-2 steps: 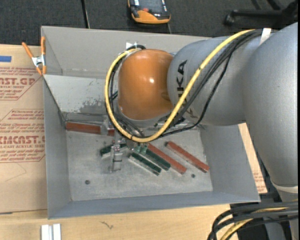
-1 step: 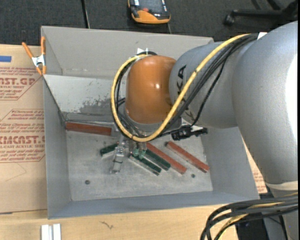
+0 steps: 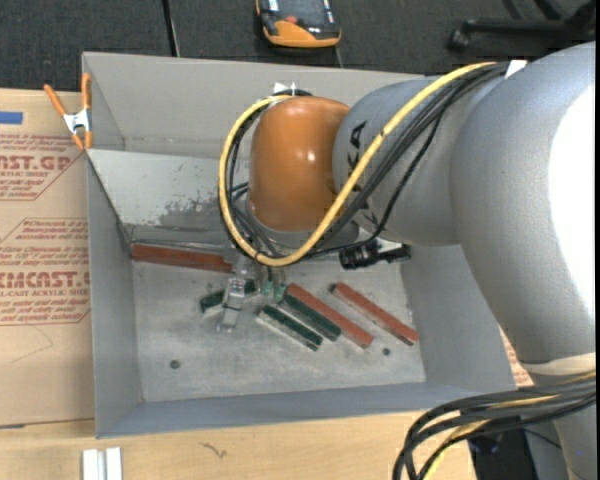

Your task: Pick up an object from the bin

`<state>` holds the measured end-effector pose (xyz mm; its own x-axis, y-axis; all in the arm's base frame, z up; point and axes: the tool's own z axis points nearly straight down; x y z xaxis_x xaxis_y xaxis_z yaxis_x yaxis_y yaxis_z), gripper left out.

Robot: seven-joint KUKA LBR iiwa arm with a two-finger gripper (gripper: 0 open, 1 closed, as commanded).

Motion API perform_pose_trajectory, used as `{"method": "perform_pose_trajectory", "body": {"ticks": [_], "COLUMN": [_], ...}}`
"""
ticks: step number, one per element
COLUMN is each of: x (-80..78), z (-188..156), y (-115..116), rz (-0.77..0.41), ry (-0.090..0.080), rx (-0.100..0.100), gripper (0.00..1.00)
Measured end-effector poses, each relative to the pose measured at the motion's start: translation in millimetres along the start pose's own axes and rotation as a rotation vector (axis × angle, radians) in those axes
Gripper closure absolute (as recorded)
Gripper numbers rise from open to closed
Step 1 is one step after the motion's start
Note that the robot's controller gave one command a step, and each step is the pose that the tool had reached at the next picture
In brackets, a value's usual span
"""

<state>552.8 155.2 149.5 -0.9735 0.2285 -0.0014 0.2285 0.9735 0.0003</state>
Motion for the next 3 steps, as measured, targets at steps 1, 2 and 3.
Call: {"method": "perform_pose_trajectory", "body": {"ticks": [1,2,3], "x": [-8.7,4.0,4.0], "z": [38,79,79], "y": [-2,-9,-9], "rz": [-0.252,0.006,0.006], "ry": [-0.002,0.001,0.001], "rx": [-0.001,-0.002,-0.002], "gripper": [0.00,1.00,1.00]}}
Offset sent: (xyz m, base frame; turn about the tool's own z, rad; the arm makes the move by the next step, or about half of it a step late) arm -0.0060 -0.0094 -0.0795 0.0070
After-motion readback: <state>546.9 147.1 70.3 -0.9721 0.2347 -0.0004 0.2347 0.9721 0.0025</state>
